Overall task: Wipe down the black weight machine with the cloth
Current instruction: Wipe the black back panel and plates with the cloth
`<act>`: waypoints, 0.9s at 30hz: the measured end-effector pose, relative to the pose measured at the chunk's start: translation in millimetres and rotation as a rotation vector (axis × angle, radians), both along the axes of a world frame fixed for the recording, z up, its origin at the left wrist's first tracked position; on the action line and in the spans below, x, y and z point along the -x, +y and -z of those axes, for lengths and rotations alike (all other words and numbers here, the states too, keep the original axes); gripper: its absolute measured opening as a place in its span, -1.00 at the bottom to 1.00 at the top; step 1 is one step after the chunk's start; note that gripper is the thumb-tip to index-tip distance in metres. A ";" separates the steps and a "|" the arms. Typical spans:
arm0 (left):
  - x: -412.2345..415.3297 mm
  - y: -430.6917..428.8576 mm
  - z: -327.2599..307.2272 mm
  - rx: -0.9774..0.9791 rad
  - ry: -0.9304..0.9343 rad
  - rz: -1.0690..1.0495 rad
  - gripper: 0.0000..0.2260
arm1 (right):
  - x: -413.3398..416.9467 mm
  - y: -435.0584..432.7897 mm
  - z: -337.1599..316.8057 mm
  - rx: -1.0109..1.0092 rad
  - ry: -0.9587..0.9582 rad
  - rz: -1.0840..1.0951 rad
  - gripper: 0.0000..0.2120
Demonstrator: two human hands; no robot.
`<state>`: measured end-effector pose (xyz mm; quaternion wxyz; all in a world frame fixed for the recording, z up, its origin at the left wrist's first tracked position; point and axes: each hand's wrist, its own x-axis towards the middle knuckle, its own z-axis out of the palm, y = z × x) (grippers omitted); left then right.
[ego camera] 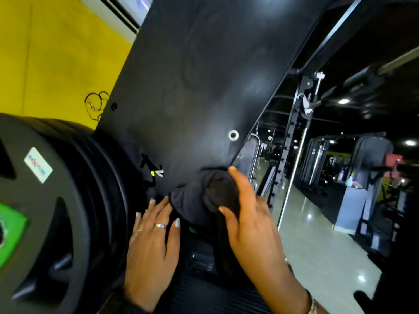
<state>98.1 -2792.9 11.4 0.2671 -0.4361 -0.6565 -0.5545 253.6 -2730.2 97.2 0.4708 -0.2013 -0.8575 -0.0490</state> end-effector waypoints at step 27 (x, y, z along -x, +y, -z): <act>-250.4 63.7 106.3 0.396 0.184 0.336 -0.65 | -243.2 30.1 171.8 0.684 -0.197 0.321 -0.82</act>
